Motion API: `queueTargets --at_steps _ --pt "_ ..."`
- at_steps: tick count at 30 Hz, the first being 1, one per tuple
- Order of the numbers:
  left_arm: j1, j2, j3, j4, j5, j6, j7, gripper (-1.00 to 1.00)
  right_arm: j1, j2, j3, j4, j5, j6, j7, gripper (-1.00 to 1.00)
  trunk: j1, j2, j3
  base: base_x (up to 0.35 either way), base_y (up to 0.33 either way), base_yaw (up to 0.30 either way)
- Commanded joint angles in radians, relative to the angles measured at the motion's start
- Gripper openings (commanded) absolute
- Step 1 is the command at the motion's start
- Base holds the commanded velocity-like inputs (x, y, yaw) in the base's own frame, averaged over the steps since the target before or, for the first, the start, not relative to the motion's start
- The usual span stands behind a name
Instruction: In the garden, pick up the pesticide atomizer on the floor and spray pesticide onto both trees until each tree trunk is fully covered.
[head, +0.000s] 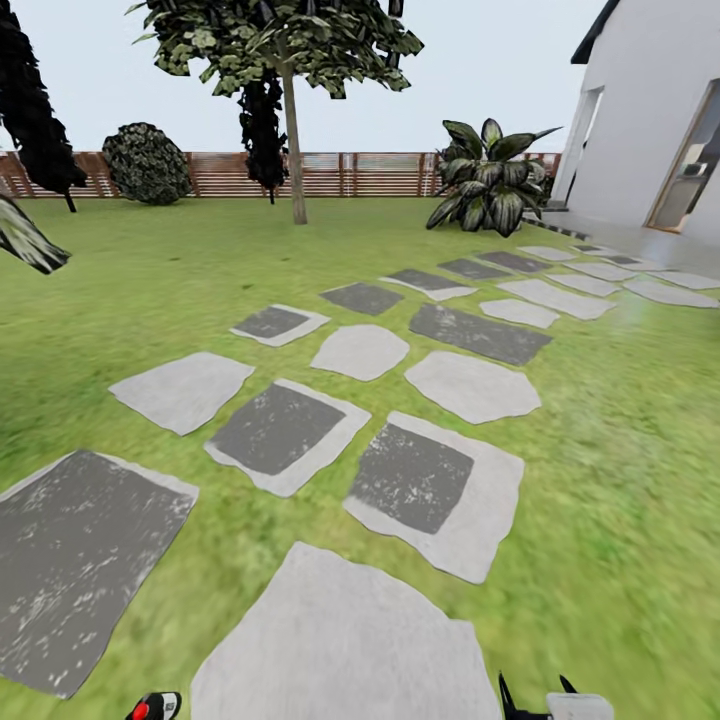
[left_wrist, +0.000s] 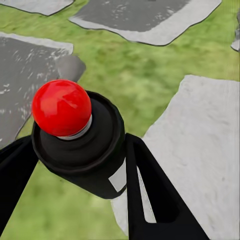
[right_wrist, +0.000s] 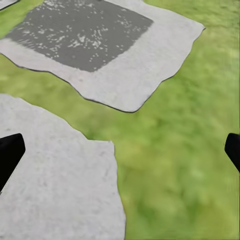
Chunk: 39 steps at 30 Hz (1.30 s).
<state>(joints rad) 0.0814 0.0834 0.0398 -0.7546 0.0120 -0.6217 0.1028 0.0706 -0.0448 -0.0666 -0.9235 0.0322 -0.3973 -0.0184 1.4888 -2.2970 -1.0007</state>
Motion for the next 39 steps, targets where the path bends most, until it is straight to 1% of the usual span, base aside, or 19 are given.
queueTargets --at_steps 1,39 --pt "0.0 0.0 0.0 0.0 0.0 0.0 0.0 -1.0 0.0 0.0 0.0 0.0 0.0 0.0 0.0 1.0 0.0 0.0 0.0 0.336 0.0 0.0" --pt "0.0 0.0 0.0 0.0 0.0 0.0 0.0 -1.0 0.0 0.0 0.001 0.0 0.0 0.0 0.0 1.0 0.0 0.0 0.0 0.336 0.0 0.0"
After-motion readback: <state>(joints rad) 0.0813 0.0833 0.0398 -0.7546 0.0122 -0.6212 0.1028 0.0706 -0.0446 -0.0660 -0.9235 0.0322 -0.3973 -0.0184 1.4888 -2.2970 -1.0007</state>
